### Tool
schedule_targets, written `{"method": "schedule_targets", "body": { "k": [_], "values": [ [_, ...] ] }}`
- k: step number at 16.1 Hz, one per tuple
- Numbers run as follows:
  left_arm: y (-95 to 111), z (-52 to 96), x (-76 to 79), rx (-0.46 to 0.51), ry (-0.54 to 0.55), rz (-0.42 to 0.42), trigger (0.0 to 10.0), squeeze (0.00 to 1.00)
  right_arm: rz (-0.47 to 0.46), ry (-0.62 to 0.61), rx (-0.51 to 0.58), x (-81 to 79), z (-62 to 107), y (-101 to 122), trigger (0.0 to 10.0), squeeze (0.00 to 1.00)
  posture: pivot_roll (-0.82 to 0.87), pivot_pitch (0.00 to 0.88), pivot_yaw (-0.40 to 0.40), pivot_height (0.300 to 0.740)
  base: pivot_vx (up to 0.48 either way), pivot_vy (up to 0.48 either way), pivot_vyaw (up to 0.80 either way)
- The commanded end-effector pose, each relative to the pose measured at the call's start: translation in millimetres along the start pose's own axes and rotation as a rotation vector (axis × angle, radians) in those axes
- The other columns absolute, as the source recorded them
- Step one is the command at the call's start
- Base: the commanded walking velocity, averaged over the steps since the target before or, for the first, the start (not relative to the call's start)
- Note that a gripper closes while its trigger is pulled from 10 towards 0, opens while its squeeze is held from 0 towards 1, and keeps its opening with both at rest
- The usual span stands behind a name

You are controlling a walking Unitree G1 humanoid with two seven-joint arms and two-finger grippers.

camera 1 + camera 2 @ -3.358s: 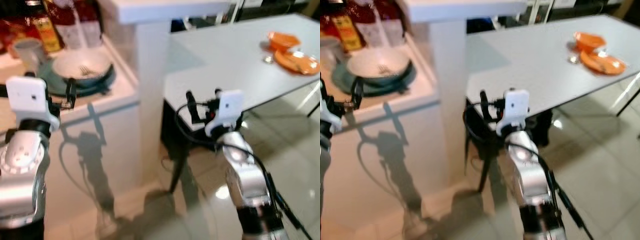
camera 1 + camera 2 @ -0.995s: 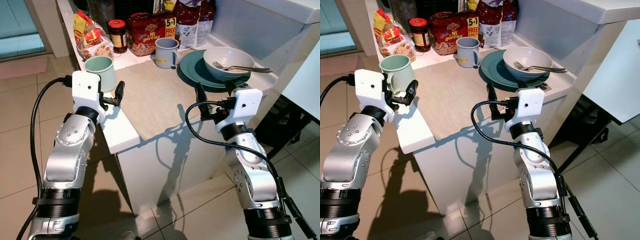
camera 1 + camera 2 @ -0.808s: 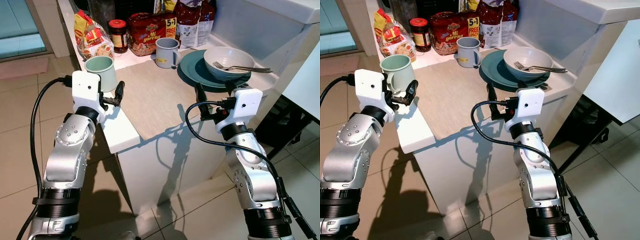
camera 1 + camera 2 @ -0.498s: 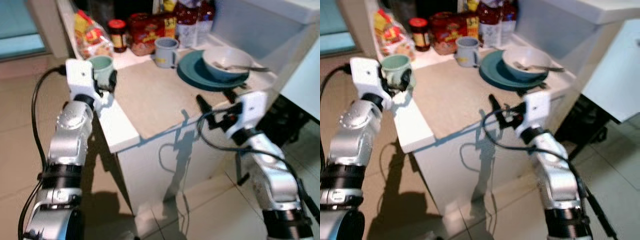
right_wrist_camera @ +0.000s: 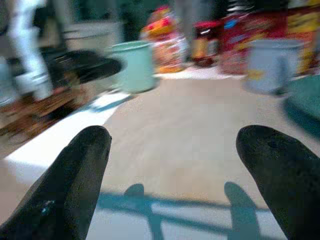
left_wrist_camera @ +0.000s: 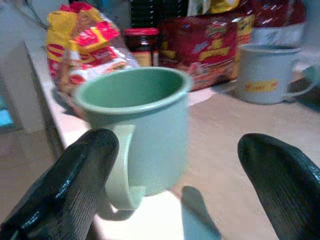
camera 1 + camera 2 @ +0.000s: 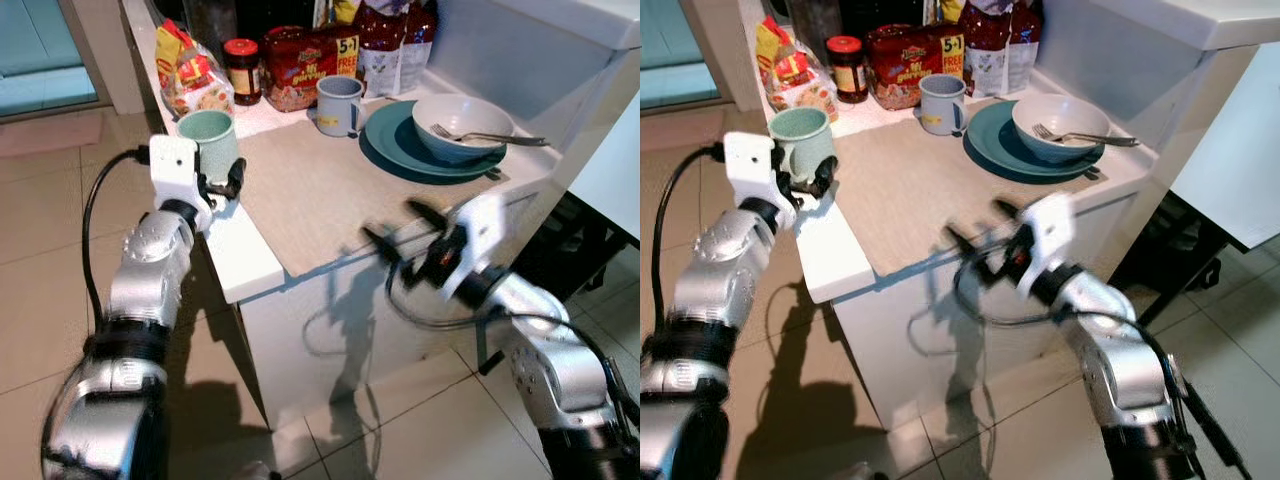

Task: Setting the table

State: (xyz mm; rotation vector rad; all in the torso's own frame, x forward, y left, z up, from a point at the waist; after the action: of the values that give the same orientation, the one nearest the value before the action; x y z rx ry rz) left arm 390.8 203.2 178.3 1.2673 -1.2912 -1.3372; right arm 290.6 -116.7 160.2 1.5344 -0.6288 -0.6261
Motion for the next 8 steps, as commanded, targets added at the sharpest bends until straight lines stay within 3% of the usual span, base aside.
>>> {"method": "schedule_targets", "body": {
  "k": [1,5,8],
  "values": [
    [-6,-1.8,-5.6,-0.021,0.011,0.01,10.0,0.0,-0.002,0.027,-0.006,-2.4,0.1,1,10.0,0.0,0.08,0.0,-0.012,0.74,0.0,0.0,0.0],
    [-10,-8.3,-6.9,-0.028,-0.025,0.081,10.0,0.0,-0.021,0.055,-0.015,-7.8,0.5,1,10.0,0.0,0.07,0.0,-0.002,0.74,0.0,0.0,0.0],
    [0,-12.0,-7.3,0.032,-0.042,0.118,10.0,0.0,-0.025,0.053,-0.012,-8.6,2.5,2,10.0,0.0,0.07,0.0,-0.004,0.74,0.0,0.0,0.0]
  ]
}}
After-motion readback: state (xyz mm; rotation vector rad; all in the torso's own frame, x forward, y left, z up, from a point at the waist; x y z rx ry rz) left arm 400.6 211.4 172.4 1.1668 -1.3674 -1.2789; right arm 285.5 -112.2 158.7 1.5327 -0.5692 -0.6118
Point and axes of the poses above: a point about 5 cm out from each wrist's last joint towards the gripper, its own z axis pointing back from the gripper into the wrist, its own y axis along the axis of the wrist's last joint, x = y × z, the point moved 2 cm from there along -z, pointing out of the wrist towards the gripper
